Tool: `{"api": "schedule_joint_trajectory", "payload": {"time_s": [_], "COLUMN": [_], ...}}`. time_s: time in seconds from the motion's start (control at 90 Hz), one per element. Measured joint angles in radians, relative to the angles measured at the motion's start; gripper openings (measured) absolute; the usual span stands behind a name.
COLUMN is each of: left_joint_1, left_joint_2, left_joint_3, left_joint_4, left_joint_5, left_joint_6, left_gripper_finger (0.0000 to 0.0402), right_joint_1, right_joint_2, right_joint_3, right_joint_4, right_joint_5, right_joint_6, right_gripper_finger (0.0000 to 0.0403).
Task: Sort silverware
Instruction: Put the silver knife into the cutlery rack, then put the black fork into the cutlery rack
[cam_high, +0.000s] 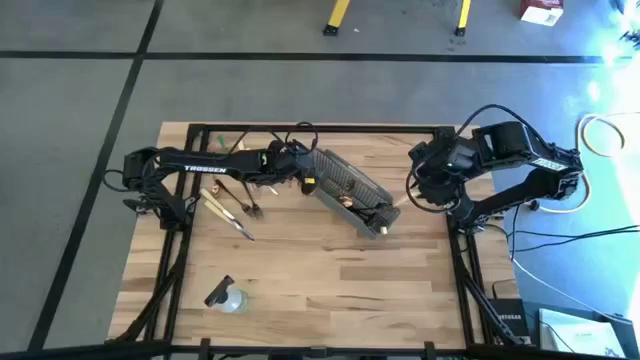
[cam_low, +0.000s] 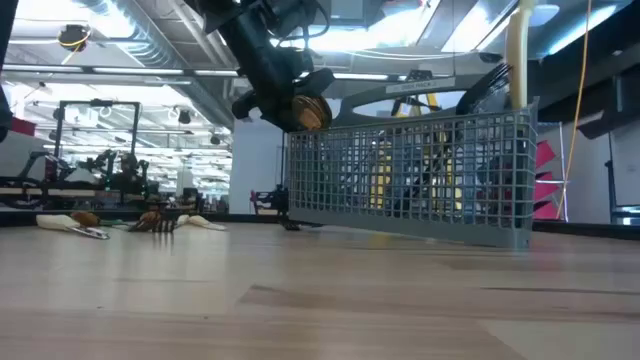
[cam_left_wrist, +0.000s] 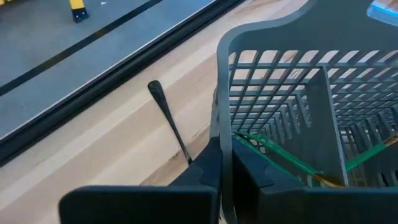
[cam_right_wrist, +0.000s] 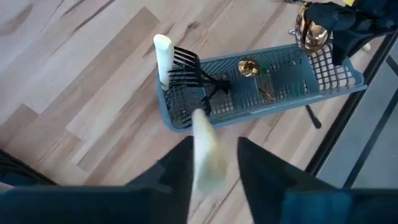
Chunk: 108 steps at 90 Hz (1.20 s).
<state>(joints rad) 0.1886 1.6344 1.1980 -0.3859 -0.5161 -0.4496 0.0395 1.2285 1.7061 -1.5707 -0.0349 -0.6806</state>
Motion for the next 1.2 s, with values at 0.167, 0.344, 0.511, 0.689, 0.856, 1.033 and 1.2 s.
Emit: {"api": "schedule_joint_trajectory", "payload": {"time_s": [0.167, 0.344, 0.511, 0.689, 0.856, 1.033, 1.2], "left_joint_1": [0.0, 0.0, 0.0, -0.013, -0.027, -0.009, -0.013], "left_joint_2": [0.0, 0.0, 0.0, 0.001, 0.001, 0.001, 0.001], "left_joint_3": [0.0, 0.0, 0.0, 0.0, 0.0, 0.002, 0.002], "left_joint_4": [0.001, 0.001, 0.01, 0.067, 0.089, 0.084, 0.12], "left_joint_5": [0.001, 0.001, 0.001, 0.016, 0.015, -0.002, -0.009], "left_joint_6": [-0.002, -0.003, -0.021, -0.036, -0.031, -0.058, -0.004], "left_gripper_finger": [0.0, 0.0, 0.0, 0.0, 0.0007, 0.0062, 0.0124], "right_joint_1": [0.0, 0.0, 0.0, 0.0, 0.0, 0.0, 0.0], "right_joint_2": [0.0, 0.0, -0.004, -0.019, -0.034, -0.036, -0.036], "right_joint_3": [0.0, 0.0, 0.0, 0.0, 0.0, 0.0, 0.0], "right_joint_4": [0.0, 0.0, 0.0, 0.0, 0.0, 0.0, 0.0], "right_joint_5": [0.0, -0.003, 0.018, 0.06, 0.06, 0.059, 0.053], "right_joint_6": [0.015, 0.03, 0.048, 0.047, 0.041, 0.045, 0.046], "right_gripper_finger": [0.0136, 0.0138, 0.0139, 0.014, 0.014, 0.014, 0.014]}}
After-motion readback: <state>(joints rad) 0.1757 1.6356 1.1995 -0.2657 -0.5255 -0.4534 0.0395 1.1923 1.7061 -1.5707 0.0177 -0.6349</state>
